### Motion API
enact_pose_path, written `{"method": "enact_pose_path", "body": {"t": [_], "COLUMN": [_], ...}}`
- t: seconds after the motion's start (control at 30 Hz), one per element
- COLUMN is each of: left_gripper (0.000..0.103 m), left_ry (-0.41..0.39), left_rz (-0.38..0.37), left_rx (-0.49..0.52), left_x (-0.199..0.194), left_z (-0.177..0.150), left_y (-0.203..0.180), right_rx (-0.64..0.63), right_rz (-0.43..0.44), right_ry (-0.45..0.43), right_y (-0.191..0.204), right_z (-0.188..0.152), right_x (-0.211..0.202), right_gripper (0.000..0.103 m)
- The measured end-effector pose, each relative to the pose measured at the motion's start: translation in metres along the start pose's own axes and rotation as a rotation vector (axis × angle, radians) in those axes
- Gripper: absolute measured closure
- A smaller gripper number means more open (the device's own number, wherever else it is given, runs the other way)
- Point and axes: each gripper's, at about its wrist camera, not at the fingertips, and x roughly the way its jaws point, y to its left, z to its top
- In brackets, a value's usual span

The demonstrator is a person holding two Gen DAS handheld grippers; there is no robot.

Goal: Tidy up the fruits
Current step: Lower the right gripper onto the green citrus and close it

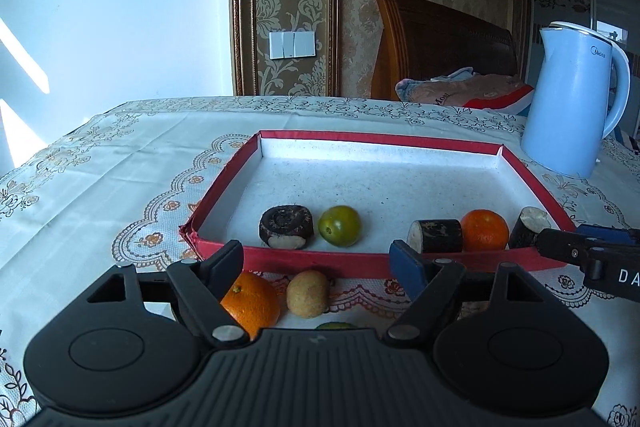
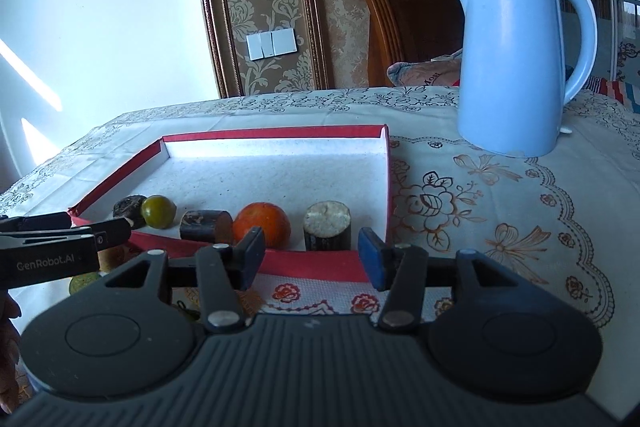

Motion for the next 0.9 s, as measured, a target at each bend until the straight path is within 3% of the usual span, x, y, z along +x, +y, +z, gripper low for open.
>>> {"method": "enact_pose_path", "body": {"t": [0.3, 0.5, 0.9], "left_gripper": [0.023, 0.023, 0.023], "left_ry": [-0.034, -0.016, 0.011], "left_rz": [0.019, 0.036, 0.005], "left_rx": [0.008, -0.016, -0.076], "left_x": [-0.025, -0.028, -0.028], "left_z": [-0.018, -0.028, -0.031], "left_y": [0.020, 0.038, 0.051], "right_rx": [-0.056, -0.077, -0.102], "right_rz": [0.100, 0.150, 0.147], "right_ry": [0.036, 0.068, 0.118], "right_y": [0.026, 0.042, 0.063], "right_z": [-0.025, -0.034, -0.034], "right_x": [-0.026, -0.030, -0.018], "right_gripper": [0.054, 0.054, 0.054]}}
